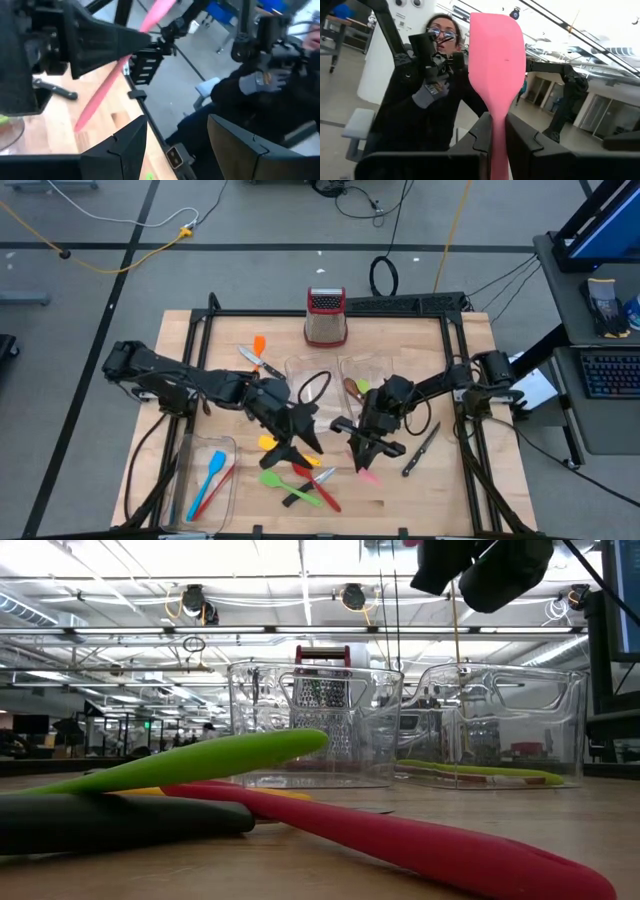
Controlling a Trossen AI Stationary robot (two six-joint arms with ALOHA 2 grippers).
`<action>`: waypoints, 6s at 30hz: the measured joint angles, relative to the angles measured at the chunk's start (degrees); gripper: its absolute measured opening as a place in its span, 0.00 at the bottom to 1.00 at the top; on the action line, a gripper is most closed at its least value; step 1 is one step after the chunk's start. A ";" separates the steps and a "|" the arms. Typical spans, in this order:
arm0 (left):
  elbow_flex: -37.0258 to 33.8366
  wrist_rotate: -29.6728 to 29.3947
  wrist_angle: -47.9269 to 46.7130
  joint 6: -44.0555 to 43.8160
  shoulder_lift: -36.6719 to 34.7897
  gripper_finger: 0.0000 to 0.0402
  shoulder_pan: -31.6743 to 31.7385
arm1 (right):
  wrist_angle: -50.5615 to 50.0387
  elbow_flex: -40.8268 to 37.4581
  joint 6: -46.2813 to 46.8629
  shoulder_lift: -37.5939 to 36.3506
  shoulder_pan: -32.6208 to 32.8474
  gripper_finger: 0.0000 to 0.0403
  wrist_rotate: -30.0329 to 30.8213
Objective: Pick & Place Kitchen Items
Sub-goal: Put the pink spatula into the left transparent bin
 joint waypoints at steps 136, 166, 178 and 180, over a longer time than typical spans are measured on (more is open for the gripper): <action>-0.03 -36.77 -0.28 15.94 -0.81 0.00 -17.16 | -29.24 7.02 7.98 -0.49 -0.39 0.24 20.15; -0.07 -71.92 -23.32 -29.61 -16.71 0.00 -25.55 | -43.32 6.99 -1.82 -1.33 -1.39 0.30 32.97; -0.07 -58.70 -49.44 -68.12 -22.32 0.00 -24.87 | -54.73 6.97 -13.75 -7.61 -1.87 0.28 32.79; -0.07 -55.69 -53.22 -74.14 -22.77 0.00 -24.91 | -57.44 6.97 -14.77 -9.16 -1.85 0.28 32.77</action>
